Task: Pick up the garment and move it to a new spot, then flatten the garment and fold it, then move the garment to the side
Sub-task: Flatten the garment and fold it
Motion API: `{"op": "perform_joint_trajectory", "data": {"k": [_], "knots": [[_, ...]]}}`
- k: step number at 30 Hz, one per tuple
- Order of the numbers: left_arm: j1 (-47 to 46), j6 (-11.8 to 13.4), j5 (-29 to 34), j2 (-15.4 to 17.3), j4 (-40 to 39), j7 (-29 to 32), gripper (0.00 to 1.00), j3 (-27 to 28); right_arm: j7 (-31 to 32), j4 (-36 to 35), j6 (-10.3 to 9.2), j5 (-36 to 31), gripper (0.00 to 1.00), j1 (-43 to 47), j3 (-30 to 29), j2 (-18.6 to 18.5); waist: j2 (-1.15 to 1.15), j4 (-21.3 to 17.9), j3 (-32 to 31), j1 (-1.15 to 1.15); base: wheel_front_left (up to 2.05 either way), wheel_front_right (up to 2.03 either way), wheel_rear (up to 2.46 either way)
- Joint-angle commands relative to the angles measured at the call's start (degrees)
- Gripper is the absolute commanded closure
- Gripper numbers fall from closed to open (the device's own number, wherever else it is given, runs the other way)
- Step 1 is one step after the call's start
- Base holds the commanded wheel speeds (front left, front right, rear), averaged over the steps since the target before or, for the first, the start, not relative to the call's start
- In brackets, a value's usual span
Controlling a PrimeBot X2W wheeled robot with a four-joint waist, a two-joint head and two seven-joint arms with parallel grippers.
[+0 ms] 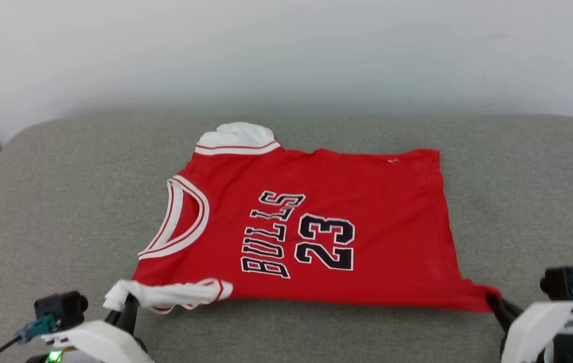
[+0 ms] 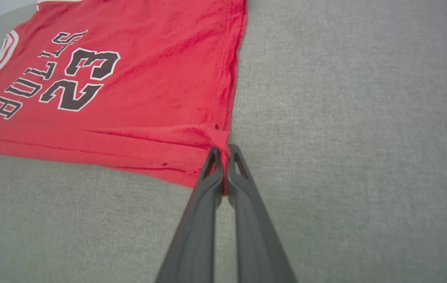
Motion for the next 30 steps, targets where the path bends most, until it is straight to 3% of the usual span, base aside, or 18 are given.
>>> {"op": "perform_joint_trajectory", "data": {"k": [1,7,12,17,30], "knots": [[2.59,2.23,-0.49,1.7,-3.32,0.72,1.0,1.07,1.94,-3.2,-0.14,-1.0,1.0,3.16,-2.27,0.7,0.0,0.48,-1.16,0.03,0.0,0.0,0.0],[12.01,9.71,-2.08,5.07,-18.01,5.46,1.0,2.02,11.08,-16.36,-0.13,-3.45,1.0,13.05,-7.53,5.57,0.0,0.55,-1.85,0.03,0.0,0.0,0.0],[12.18,11.68,-1.41,6.45,-23.08,6.3,1.0,2.54,14.69,-19.87,-0.13,-5.31,1.0,12.66,-8.6,6.98,0.0,0.33,-1.46,0.03,0.0,0.0,0.0],[6.49,9.48,-0.71,5.28,-21.14,7.57,1.0,0.94,14.44,-16.58,-0.12,-6.52,1.0,7.81,-7.28,6.65,0.0,0.06,0.74,0.03,0.0,0.0,0.0],[-9.41,1.22,-1.13,1.49,-3.8,11.69,1.0,-2.68,7.71,-0.15,-0.1,-6.22,1.0,-8.39,1.59,3.19,0.0,-0.84,9.44,0.03,0.0,0.0,0.0]]}}
